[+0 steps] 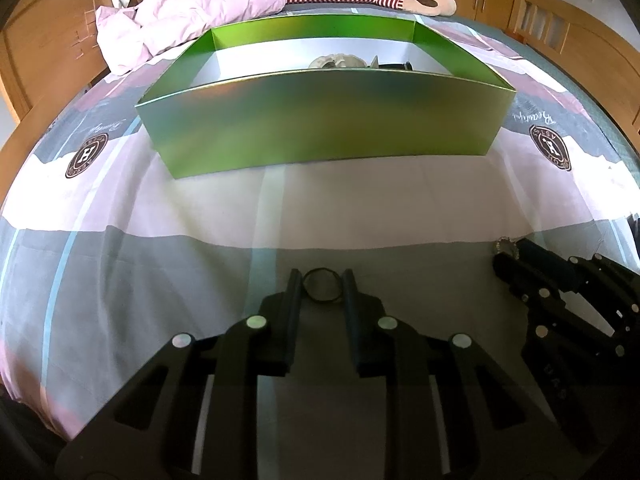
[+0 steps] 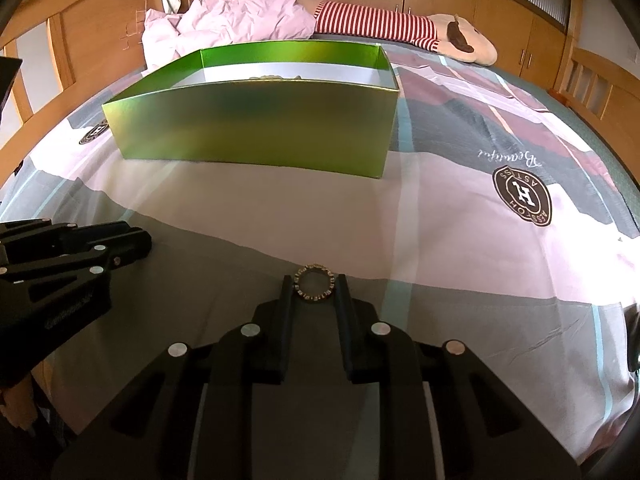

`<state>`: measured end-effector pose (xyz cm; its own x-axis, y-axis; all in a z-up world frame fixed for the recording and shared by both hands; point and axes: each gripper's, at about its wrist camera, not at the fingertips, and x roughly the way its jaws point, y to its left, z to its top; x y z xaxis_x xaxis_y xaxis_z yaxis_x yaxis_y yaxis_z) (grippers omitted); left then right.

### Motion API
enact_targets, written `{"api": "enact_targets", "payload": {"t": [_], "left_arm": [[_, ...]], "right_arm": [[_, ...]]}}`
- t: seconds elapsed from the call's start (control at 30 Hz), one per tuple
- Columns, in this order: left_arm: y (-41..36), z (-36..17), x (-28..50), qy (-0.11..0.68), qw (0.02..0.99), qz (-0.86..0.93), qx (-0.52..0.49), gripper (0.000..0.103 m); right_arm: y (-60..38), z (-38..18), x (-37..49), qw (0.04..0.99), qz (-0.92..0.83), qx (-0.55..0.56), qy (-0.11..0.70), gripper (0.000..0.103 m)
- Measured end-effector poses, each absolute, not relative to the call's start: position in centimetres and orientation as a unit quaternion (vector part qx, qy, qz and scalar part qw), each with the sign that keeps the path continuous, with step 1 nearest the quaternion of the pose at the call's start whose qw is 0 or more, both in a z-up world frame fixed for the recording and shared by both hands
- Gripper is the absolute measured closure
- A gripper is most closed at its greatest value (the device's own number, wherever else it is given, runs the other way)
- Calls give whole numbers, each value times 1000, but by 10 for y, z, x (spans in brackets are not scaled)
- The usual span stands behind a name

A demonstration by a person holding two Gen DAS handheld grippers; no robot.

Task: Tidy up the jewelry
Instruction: 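Lift both held rings off the bed cover, then carry both rings into the green box and open both grippers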

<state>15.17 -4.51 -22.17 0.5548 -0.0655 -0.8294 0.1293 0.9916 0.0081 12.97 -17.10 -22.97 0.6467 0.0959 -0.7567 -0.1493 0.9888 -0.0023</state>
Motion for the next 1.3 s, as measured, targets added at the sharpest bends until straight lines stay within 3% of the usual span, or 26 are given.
{"api": "enact_targets", "payload": {"t": [0.77, 1.3], "left_arm": [[-46, -208, 146, 459, 886, -57, 39, 83], [-24, -54, 209, 313, 948, -43, 28, 83]], "right_arm": [[-171, -217, 127, 913, 55, -28, 403, 83], [-179, -26, 209, 963, 45, 59, 259, 82]]}}
